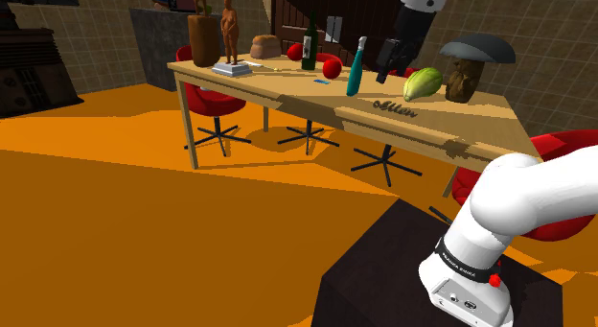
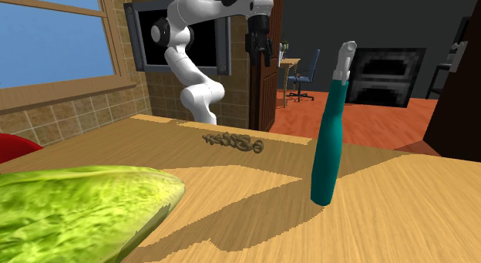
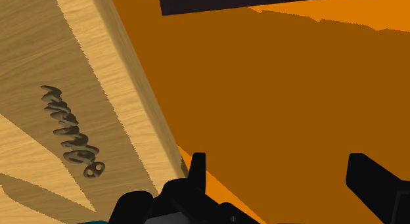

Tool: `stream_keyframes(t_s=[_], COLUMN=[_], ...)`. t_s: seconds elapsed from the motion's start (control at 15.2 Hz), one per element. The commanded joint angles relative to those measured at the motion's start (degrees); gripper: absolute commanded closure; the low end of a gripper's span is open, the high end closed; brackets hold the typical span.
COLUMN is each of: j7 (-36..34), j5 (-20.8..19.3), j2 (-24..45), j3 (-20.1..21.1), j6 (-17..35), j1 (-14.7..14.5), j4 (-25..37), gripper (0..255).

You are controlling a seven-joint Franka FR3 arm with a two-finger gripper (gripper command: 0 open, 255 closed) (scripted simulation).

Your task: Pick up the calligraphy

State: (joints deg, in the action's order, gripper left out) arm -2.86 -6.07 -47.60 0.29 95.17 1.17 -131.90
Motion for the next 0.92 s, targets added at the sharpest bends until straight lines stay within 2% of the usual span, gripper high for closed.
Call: stream_keyframes(t_s=[0.0, 0.4, 0.86], j7=[0.0, 7.88, 17.19], j5=[0.0, -3.12, -5.32], j2=[0.0, 4.78, 13.43], j3=[0.0, -8.19, -17.56], j6=[0.0, 3.31, 7.27], j1=[0.0, 1.7, 3.04], j4=[0.0, -0.02, 2.92], gripper=[0, 0, 0])
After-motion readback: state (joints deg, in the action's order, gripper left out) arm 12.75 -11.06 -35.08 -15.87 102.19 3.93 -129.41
